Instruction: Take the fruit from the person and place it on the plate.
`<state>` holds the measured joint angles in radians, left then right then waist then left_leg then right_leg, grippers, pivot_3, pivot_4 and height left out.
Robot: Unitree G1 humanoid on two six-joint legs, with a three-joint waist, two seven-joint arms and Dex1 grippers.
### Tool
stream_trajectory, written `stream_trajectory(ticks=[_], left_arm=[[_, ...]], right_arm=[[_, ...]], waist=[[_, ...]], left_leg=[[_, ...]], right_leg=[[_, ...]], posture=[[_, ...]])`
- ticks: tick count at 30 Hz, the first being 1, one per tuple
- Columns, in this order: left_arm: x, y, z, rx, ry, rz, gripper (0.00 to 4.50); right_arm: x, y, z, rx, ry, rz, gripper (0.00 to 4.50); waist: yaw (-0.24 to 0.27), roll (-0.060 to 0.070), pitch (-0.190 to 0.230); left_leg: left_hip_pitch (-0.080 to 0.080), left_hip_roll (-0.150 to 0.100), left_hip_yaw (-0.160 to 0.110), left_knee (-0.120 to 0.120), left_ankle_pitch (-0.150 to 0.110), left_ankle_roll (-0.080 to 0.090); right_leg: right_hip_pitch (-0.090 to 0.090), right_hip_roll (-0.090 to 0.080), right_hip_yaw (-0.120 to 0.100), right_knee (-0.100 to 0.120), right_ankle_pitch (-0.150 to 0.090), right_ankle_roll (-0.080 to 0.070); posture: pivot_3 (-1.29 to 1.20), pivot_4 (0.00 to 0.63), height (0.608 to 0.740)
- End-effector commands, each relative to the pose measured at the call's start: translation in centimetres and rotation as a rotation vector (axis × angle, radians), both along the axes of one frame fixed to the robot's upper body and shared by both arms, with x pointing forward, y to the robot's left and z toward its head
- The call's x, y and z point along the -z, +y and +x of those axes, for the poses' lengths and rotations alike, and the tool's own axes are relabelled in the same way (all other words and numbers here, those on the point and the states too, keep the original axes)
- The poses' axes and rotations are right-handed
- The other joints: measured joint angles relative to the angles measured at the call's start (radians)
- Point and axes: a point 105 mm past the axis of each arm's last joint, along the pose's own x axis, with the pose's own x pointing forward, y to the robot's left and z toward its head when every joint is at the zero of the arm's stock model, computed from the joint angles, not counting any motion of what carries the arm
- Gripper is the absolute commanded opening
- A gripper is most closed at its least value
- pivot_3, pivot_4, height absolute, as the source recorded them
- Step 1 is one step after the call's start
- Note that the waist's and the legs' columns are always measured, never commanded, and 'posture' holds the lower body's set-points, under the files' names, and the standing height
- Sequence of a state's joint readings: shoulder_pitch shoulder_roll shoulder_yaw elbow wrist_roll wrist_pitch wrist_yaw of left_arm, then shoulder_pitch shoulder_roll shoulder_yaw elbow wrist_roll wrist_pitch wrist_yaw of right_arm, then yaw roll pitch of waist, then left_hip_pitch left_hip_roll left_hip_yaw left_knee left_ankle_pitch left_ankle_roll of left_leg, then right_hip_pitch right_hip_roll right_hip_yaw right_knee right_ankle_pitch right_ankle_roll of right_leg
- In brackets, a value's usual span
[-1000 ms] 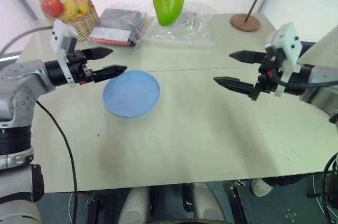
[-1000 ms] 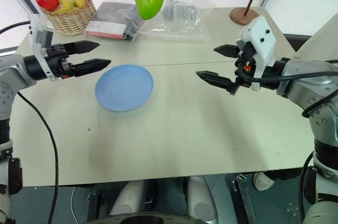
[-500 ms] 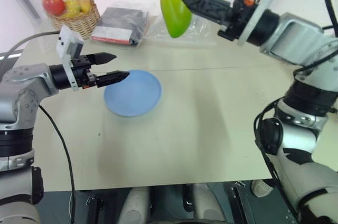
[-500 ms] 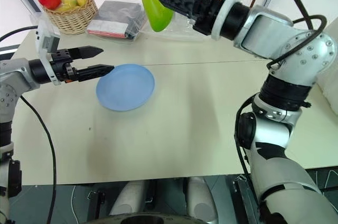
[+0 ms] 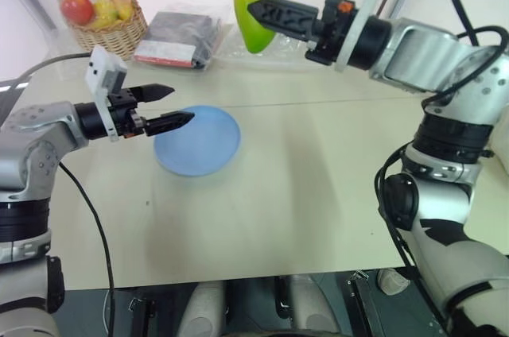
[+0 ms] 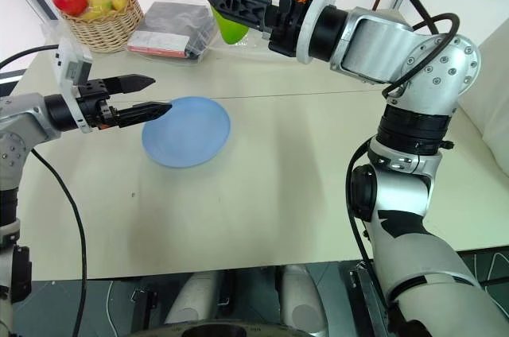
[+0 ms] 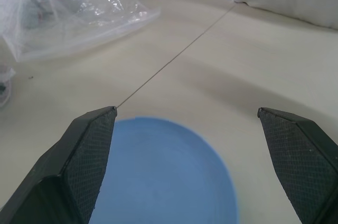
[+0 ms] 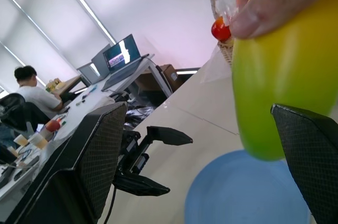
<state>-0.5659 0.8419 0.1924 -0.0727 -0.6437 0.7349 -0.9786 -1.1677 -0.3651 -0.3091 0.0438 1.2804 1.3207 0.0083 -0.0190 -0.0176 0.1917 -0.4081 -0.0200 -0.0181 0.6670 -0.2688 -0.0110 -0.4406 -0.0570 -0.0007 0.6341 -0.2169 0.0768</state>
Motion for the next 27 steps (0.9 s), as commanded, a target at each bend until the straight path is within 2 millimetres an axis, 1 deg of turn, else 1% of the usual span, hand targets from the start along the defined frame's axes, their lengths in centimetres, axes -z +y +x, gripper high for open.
stream_trajectory(ticks=[1,5,10,20,27], left_arm=[[-1.6,0.2,-0.7,-0.002,-0.067,0.003,4.50],[-1.4,0.1,-0.8,-0.001,-0.063,0.003,4.50],[-1.4,0.0,-0.8,0.005,-0.062,0.006,4.50],[-1.6,-0.1,-0.8,0.016,-0.062,0.023,4.50],[-1.6,0.2,-1.1,0.007,-0.060,0.030,4.50]], right_arm=[[-1.6,-0.8,-0.3,0.012,-0.067,0.013,4.45],[-2.0,-1.6,-0.3,0.033,-0.093,-0.001,4.45],[-1.6,-2.0,0.0,0.051,-0.093,-0.017,4.45],[-0.1,-0.8,1.1,0.033,-0.092,-0.042,4.45],[0.0,0.0,1.6,0.006,-0.105,-0.041,4.45]], waist=[[0.002,0.000,0.000],[0.003,0.000,0.000],[0.001,0.000,0.000],[0.001,0.000,0.000],[0.001,0.000,0.000]], left_leg=[[0.000,0.000,0.000,0.000,0.000,0.000],[0.000,0.000,0.000,0.000,0.000,0.000],[0.000,0.000,0.000,0.000,0.000,0.000],[0.000,0.000,0.000,0.000,0.000,0.000],[0.000,0.000,0.000,0.000,0.000,0.000]], right_leg=[[0.000,0.000,0.000,0.000,0.000,0.000],[0.000,0.000,0.000,0.000,0.000,0.000],[0.000,0.000,0.000,0.000,0.000,0.000],[0.000,0.000,0.000,0.000,0.000,0.000],[0.000,0.000,0.000,0.000,0.000,0.000]], posture=[[0.00,0.150,0.740],[0.00,0.150,0.740],[0.00,0.150,0.740],[0.00,0.150,0.740],[0.00,0.150,0.740]])
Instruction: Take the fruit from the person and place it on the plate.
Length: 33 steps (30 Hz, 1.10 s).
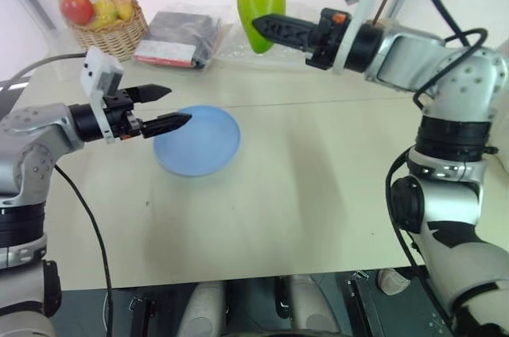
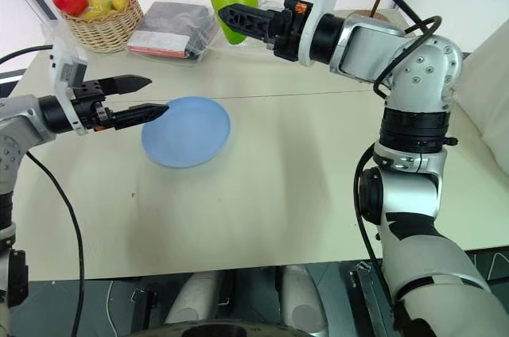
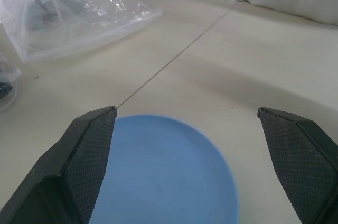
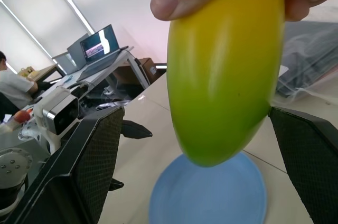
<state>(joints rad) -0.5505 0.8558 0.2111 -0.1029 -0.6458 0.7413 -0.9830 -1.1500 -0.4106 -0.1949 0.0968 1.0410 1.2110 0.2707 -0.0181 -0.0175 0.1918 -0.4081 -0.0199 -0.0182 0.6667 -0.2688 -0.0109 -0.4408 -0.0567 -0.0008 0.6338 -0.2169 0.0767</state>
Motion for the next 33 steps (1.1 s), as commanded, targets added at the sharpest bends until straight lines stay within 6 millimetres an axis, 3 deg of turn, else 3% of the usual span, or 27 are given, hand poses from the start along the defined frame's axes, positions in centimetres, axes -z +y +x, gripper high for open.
stream_trajectory(ticks=[1,14,17,19,20,29,33], left_arm=[[-1.3,0.1,-0.7,0.006,-0.046,0.015,4.50],[-1.2,0.1,-1.0,-0.003,-0.047,0.011,4.50],[-1.2,0.1,-1.0,-0.003,-0.047,0.009,4.50],[-1.2,0.0,-0.9,-0.003,-0.047,0.008,4.50],[-1.2,0.0,-0.9,-0.002,-0.046,0.008,4.50],[-1.1,0.4,-0.9,-0.017,-0.045,0.006,4.50],[-1.1,1.1,-1.2,-0.035,-0.040,0.021,4.50]], right_arm=[[-1.4,0.3,-0.1,-0.016,-0.061,0.027,4.45],[-1.6,1.4,0.6,-0.031,-0.120,0.022,4.45],[-1.8,1.5,0.7,-0.024,-0.131,0.026,3.57],[-1.9,1.5,0.8,-0.022,-0.138,0.027,2.56],[-2.0,1.5,0.8,-0.022,-0.141,0.027,2.42],[-2.0,1.8,0.6,-0.031,-0.148,0.010,2.42],[-0.6,2.9,-0.1,-0.075,-0.122,-0.021,2.42]], waist=[[0.000,0.000,0.000],[0.000,0.000,0.000],[0.000,0.000,0.000],[0.000,0.000,0.000],[0.000,0.000,0.000],[-0.001,0.000,0.000],[-0.002,0.000,0.000]], left_leg=[[0.000,0.000,0.000,0.000,0.000,0.000],[0.000,0.000,0.000,0.000,0.000,0.000],[0.000,0.000,0.000,0.000,0.000,0.000],[0.000,0.000,0.000,0.000,0.000,0.000],[0.000,0.000,0.000,0.000,0.000,0.000],[0.000,0.000,0.000,0.000,0.000,0.000],[0.000,0.000,0.000,-0.001,0.000,0.000]], right_leg=[[0.000,0.000,0.000,0.000,0.000,0.000],[0.000,0.000,0.000,0.000,0.000,0.000],[0.000,0.000,0.000,0.000,0.000,0.000],[0.000,0.000,0.000,0.000,0.000,0.000],[0.000,0.000,0.000,0.000,0.000,0.000],[0.000,0.000,0.000,0.000,0.000,0.000],[-0.001,0.000,0.000,0.000,0.000,0.000]], posture=[[0.00,0.150,0.740],[0.00,0.150,0.740],[0.00,0.150,0.740],[0.00,0.150,0.740],[0.00,0.150,0.740],[0.00,0.150,0.740],[0.00,0.150,0.740]])
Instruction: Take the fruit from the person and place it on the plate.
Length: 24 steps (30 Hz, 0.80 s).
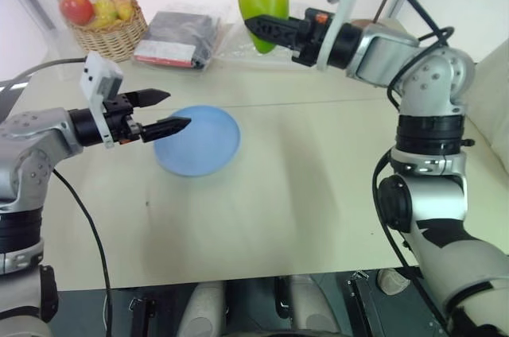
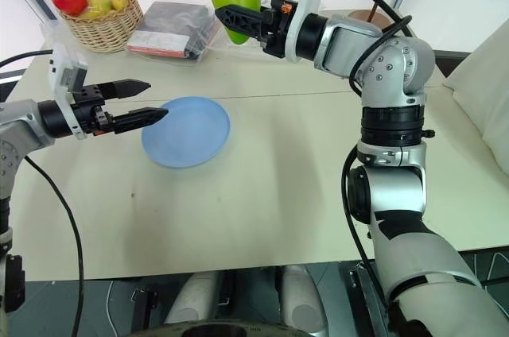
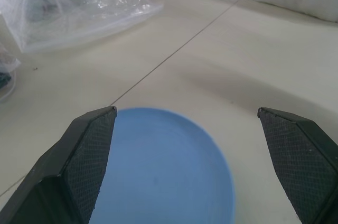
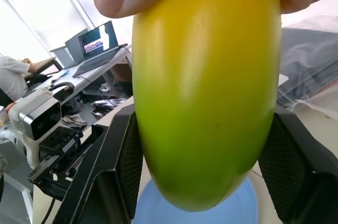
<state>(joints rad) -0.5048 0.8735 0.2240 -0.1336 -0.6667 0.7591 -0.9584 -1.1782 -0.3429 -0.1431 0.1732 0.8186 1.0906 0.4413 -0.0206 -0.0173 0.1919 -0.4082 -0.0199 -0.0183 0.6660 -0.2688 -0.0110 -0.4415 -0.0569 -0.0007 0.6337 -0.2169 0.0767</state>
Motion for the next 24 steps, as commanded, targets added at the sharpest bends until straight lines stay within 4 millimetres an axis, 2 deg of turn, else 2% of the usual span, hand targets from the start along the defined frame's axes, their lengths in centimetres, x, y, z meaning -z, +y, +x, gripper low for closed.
stream_trajectory(ticks=[1,8,12,15,19,24], left_arm=[[-1.7,0.9,-0.8,-0.015,-0.063,0.021,4.50],[-1.7,2.5,-1.7,-0.053,-0.042,0.056,4.50],[-1.9,3.4,-2.2,-0.079,-0.032,0.073,4.50],[-2.0,3.8,-2.7,-0.093,-0.028,0.083,4.50],[-2.1,4.0,-3.1,-0.101,-0.024,0.088,4.50],[-2.0,4.0,-3.4,-0.110,-0.021,0.092,4.50]], right_arm=[[-0.4,1.6,-1.7,-0.073,-0.046,-0.016,2.42],[3.2,4.3,-1.9,-0.113,0.048,-0.033,2.42],[6.8,7.1,-1.4,-0.122,0.137,-0.065,2.42],[9.7,8.8,-0.3,-0.095,0.218,-0.087,2.42],[12.9,9.8,0.9,-0.028,0.293,-0.126,2.42],[15.9,10.5,0.7,-0.006,0.323,-0.213,2.42]], waist=[[-0.001,0.000,0.000],[0.000,0.000,0.000],[-0.001,0.000,0.000],[-0.002,0.000,0.000],[0.000,0.000,0.000],[-0.001,0.000,0.000]], left_leg=[[0.000,0.000,0.000,0.000,0.000,0.000],[0.000,0.000,0.000,-0.001,0.000,0.000],[0.000,0.000,0.000,-0.001,0.000,0.000],[0.000,0.000,0.000,-0.001,0.000,0.000],[0.000,0.000,0.000,-0.001,0.000,0.000],[0.000,-0.001,0.000,-0.001,0.000,0.000]], right_leg=[[0.000,0.000,0.000,0.000,0.000,0.000],[0.000,0.000,0.000,0.000,0.000,0.000],[-0.001,-0.001,0.000,0.000,0.000,0.000],[-0.001,-0.001,0.000,0.000,0.000,0.000],[-0.001,0.000,0.000,0.000,0.000,0.000],[-0.001,-0.003,0.000,-0.001,0.000,0.000]], posture=[[0.00,0.150,0.740],[0.00,0.150,0.740],[0.00,0.150,0.740],[0.00,0.150,0.740],[0.00,0.150,0.740],[0.00,0.150,0.740]])
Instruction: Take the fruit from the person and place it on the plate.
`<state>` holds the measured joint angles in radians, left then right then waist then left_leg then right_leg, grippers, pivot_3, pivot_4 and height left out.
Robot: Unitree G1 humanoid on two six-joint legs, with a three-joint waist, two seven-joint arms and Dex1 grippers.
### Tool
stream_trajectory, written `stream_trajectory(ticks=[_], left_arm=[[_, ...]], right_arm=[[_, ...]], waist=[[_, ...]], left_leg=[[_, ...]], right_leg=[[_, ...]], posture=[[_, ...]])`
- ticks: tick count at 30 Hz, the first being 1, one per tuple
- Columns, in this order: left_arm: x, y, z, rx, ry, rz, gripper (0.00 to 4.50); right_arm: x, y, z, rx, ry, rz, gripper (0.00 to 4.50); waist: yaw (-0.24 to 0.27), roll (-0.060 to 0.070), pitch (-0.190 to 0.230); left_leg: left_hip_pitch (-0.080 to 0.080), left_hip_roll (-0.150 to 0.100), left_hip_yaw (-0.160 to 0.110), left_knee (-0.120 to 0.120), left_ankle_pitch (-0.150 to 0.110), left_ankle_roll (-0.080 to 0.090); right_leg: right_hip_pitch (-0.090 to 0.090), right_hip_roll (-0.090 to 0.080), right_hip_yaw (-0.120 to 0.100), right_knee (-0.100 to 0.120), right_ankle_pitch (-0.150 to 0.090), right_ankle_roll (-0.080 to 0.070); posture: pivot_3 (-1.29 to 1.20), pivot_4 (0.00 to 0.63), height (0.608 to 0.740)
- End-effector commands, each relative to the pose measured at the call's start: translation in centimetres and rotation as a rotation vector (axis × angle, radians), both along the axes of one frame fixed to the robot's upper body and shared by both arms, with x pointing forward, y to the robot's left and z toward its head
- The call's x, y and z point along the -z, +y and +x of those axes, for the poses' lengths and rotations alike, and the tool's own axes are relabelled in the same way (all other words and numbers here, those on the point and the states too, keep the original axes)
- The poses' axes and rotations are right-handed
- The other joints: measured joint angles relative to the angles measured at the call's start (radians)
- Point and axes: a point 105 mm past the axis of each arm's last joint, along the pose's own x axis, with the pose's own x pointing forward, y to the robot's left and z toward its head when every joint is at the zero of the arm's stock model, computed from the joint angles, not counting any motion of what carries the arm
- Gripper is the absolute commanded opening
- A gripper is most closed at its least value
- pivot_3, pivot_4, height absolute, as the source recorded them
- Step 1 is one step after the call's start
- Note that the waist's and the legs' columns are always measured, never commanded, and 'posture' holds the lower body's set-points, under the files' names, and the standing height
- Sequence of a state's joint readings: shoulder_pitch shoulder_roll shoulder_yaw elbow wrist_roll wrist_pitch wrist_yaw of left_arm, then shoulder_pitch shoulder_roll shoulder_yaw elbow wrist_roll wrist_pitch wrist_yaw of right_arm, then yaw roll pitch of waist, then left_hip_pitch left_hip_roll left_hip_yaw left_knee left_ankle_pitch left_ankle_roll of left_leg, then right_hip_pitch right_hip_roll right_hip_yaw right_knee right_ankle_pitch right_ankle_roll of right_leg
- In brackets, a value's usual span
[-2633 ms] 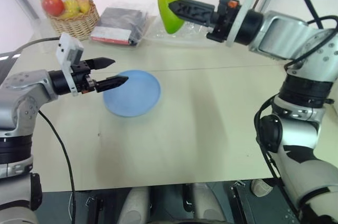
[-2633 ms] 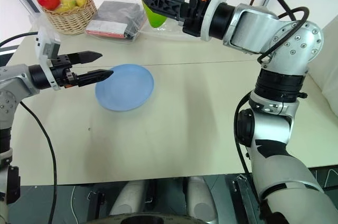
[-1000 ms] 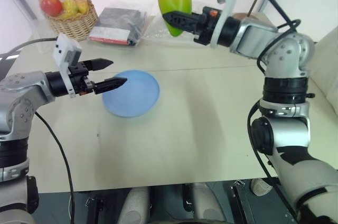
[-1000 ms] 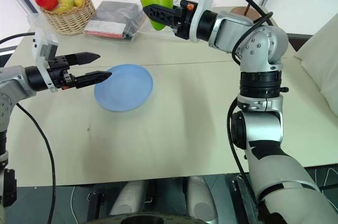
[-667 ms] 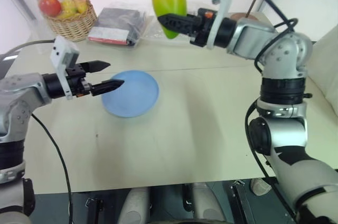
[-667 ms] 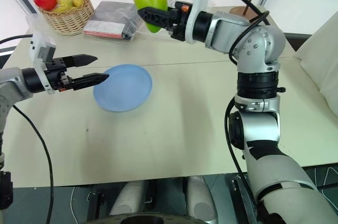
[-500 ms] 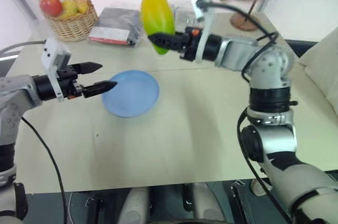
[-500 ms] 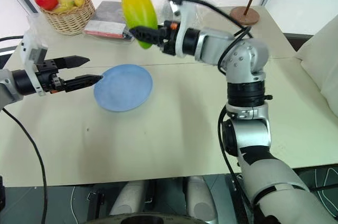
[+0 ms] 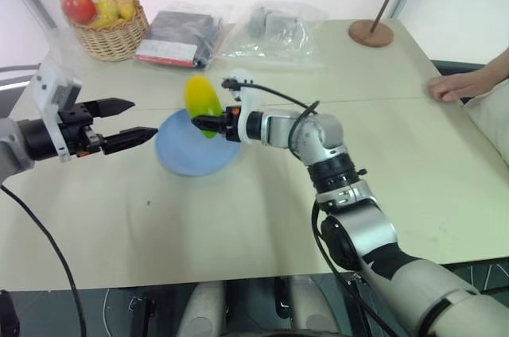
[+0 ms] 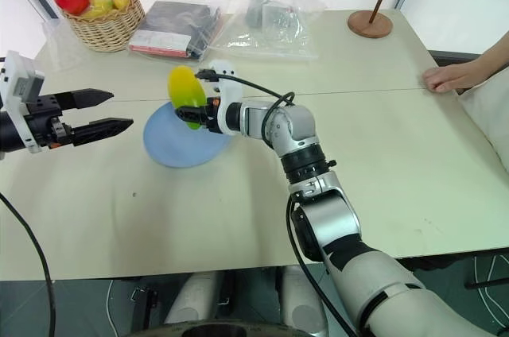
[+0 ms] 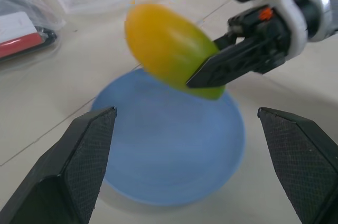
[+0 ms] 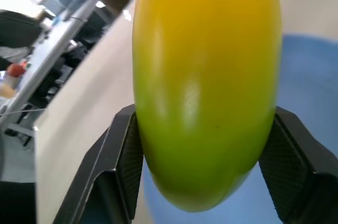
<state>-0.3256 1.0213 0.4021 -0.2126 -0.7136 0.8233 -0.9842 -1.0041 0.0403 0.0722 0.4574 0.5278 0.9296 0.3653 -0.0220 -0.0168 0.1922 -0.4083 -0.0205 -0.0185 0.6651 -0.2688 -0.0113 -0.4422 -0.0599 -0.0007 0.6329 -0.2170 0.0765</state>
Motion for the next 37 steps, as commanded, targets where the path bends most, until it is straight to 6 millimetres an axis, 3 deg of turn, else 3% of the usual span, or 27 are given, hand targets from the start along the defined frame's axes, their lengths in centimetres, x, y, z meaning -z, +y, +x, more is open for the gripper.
stream_trajectory(ticks=[1,6,8,11,17,21,25,30,37], left_arm=[[-1.5,0.0,-0.6,-0.003,-0.056,0.019,4.50],[-1.3,0.2,-0.8,-0.006,-0.050,0.020,4.50],[-1.2,0.1,-0.8,-0.002,-0.044,0.019,4.50],[-0.9,-0.1,-0.9,0.007,-0.035,0.019,4.50],[-0.7,-0.4,-1.1,0.029,-0.013,0.021,4.50],[-0.3,-0.4,-1.5,0.047,0.015,0.031,4.50],[0.4,0.1,-1.9,0.046,0.052,0.042,4.50],[1.1,0.7,-2.4,0.044,0.083,0.060,4.50],[1.3,0.7,-2.5,0.060,0.092,0.065,4.50]], right_arm=[[0.7,0.6,-0.2,-0.001,-0.034,-0.039,2.42],[2.6,0.4,-0.4,0.018,-0.010,-0.097,2.42],[2.8,0.4,-0.6,0.018,-0.003,-0.100,3.44],[2.4,0.3,-0.9,0.001,-0.006,-0.090,4.45],[-1.1,-1.5,-1.4,-0.039,-0.097,-0.060,4.45],[-5.8,-5.3,-2.3,-0.062,-0.267,-0.047,4.45],[-10.3,-10.5,-5.1,-0.118,-0.429,-0.044,4.45],[-11.3,-14.9,-8.1,-0.138,-0.496,-0.114,4.45],[-11.1,-16.9,-9.9,-0.125,-0.509,-0.132,4.45]], waist=[[0.000,0.000,0.000],[-0.003,0.000,0.000],[-0.005,0.000,0.000],[-0.009,0.000,0.000],[-0.016,0.000,0.000],[-0.015,0.001,0.000],[-0.015,0.001,0.001],[-0.018,0.000,0.000],[-0.020,0.001,0.001]], left_leg=[[0.000,0.000,0.000,0.000,0.000,0.000],[0.000,0.000,0.000,0.000,0.000,0.000],[0.000,0.000,0.000,0.000,0.000,0.000],[0.000,0.000,-0.001,0.000,0.000,0.000],[0.000,0.000,-0.001,-0.001,0.000,0.000],[0.000,0.000,-0.001,-0.001,0.000,0.000],[0.000,0.000,-0.001,-0.001,0.000,0.000],[0.000,0.001,-0.001,-0.002,0.000,0.001],[0.001,0.001,0.000,-0.002,0.000,0.001]], right_leg=[[0.000,0.000,0.000,0.000,0.000,0.000],[0.000,0.000,0.000,0.000,0.000,0.000],[0.000,0.000,0.000,0.000,0.000,0.000],[0.000,0.000,0.000,0.000,0.000,0.000],[0.000,-0.001,0.000,0.000,0.000,0.000],[0.000,-0.001,-0.001,0.000,0.000,0.000],[0.000,-0.001,-0.001,-0.001,0.000,0.000],[0.001,0.000,-0.001,-0.003,0.000,0.000],[0.001,0.001,0.000,-0.002,0.000,0.000]], posture=[[0.00,0.150,0.740],[0.00,0.150,0.740],[0.00,0.150,0.740],[0.00,0.150,0.740],[0.00,0.150,0.740],[0.00,0.150,0.740],[0.00,0.150,0.740],[0.00,0.150,0.740],[0.00,0.150,0.740]])
